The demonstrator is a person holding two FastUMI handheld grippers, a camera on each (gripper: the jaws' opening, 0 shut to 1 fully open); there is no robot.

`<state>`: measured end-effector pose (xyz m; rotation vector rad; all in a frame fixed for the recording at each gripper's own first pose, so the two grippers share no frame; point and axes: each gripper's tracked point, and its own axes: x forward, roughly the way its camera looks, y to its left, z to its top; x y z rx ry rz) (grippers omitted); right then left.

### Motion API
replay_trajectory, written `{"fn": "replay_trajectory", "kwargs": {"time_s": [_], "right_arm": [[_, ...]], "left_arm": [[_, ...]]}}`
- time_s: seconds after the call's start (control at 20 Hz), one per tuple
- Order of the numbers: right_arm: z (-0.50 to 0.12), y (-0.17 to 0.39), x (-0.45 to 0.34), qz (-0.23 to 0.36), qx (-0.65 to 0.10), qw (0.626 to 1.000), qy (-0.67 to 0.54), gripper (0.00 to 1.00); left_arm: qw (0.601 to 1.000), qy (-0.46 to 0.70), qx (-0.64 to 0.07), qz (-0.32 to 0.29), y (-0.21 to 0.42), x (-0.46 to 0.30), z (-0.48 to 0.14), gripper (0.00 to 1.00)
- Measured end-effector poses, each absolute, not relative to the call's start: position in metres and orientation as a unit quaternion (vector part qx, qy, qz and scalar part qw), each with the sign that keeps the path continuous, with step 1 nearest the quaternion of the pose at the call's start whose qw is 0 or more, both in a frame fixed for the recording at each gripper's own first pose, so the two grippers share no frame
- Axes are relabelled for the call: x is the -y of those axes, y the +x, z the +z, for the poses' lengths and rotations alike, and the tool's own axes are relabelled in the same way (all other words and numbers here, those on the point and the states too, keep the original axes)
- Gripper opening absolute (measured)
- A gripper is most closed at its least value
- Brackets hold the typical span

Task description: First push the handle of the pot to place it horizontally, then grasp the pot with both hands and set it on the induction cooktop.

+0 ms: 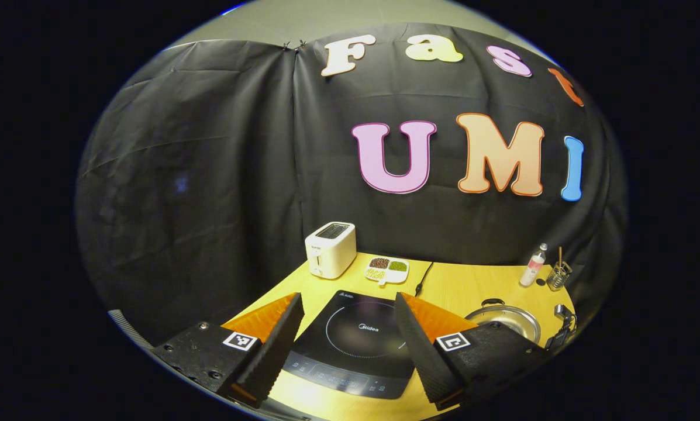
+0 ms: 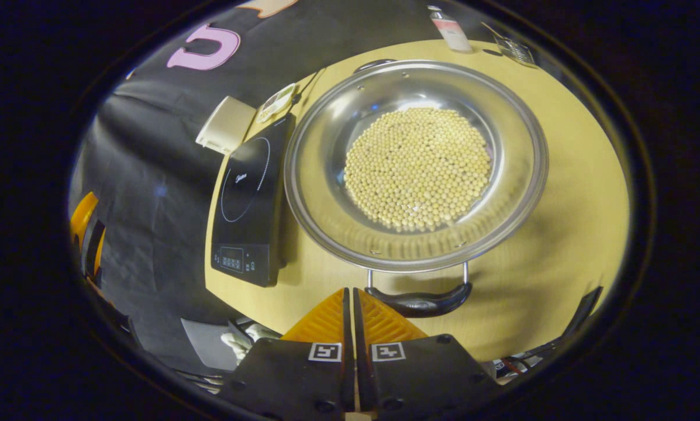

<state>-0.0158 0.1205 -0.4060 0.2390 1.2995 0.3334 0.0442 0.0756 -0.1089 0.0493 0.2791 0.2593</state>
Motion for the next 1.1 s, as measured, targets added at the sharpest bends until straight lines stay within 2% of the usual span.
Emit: {"fn": "replay_trajectory", "kwargs": {"time_s": [0.05,0.15,0.2,0.25,0.3,0.35,0.4,0.45,0.55,0.6,0.7,0.75,0.8,0.85,0.9,1.05,1.1], "right_arm": [[-0.406,-0.014,-0.115,0.152,-0.600,0.778,0.107,0.00],[-0.404,-0.010,-0.102,0.143,-0.599,0.781,0.103,0.00],[-0.402,-0.007,-0.095,0.137,-0.598,0.783,0.103,0.05],[-0.399,-0.002,-0.085,0.131,-0.598,0.784,0.104,0.00],[-0.398,0.004,-0.076,0.124,-0.597,0.786,0.104,0.05],[-0.397,0.009,-0.068,0.118,-0.596,0.787,0.102,0.05],[-0.398,0.012,-0.058,0.114,-0.599,0.787,0.097,0.00],[-0.398,0.014,-0.050,0.109,-0.598,0.789,0.090,0.05],[-0.399,0.023,-0.031,0.096,-0.596,0.794,0.078,0.05],[-0.397,0.027,-0.022,0.089,-0.593,0.796,0.076,0.05],[-0.395,0.034,-0.009,0.076,-0.589,0.801,0.079,0.06],[-0.395,0.039,-0.004,0.070,-0.588,0.802,0.080,0.00],[-0.395,0.044,0.003,0.066,-0.586,0.804,0.078,0.06],[-0.397,0.046,0.008,0.061,-0.585,0.805,0.072,0.07],[-0.397,0.050,0.013,0.058,-0.584,0.807,0.066,0.07],[-0.396,0.061,0.021,0.056,-0.583,0.808,0.065,0.06],[-0.396,0.065,0.023,0.055,-0.581,0.810,0.062,0.06]], "left_arm": [[0.982,0.024,-0.139,0.128,0.045,-0.074,-0.109,0.95],[0.982,0.021,-0.139,0.124,0.049,-0.071,-0.111,0.95],[0.982,0.020,-0.141,0.123,0.050,-0.068,-0.113,0.95],[0.982,0.019,-0.142,0.122,0.052,-0.067,-0.114,0.95],[0.982,0.017,-0.144,0.121,0.052,-0.065,-0.116,0.92],[0.982,0.014,-0.144,0.120,0.054,-0.063,-0.117,0.96],[0.982,0.009,-0.144,0.118,0.054,-0.062,-0.118,0.95],[0.982,0.005,-0.146,0.118,0.055,-0.060,-0.120,0.95],[0.981,-0.003,-0.150,0.120,0.057,-0.059,-0.124,0.95],[0.981,-0.006,-0.150,0.122,0.057,-0.059,-0.124,0.92],[0.980,-0.009,-0.152,0.125,0.057,-0.059,-0.126,0.95],[0.980,-0.009,-0.153,0.127,0.058,-0.058,-0.127,0.96],[0.979,-0.008,-0.154,0.130,0.058,-0.059,-0.128,0.96],[0.979,-0.008,-0.155,0.132,0.058,-0.059,-0.128,1.00],[0.979,-0.009,-0.154,0.133,0.059,-0.058,-0.128,0.96],[0.979,-0.011,-0.156,0.135,0.061,-0.055,-0.129,0.96],[0.978,-0.010,-0.156,0.135,0.062,-0.053,-0.128,0.92]]}}
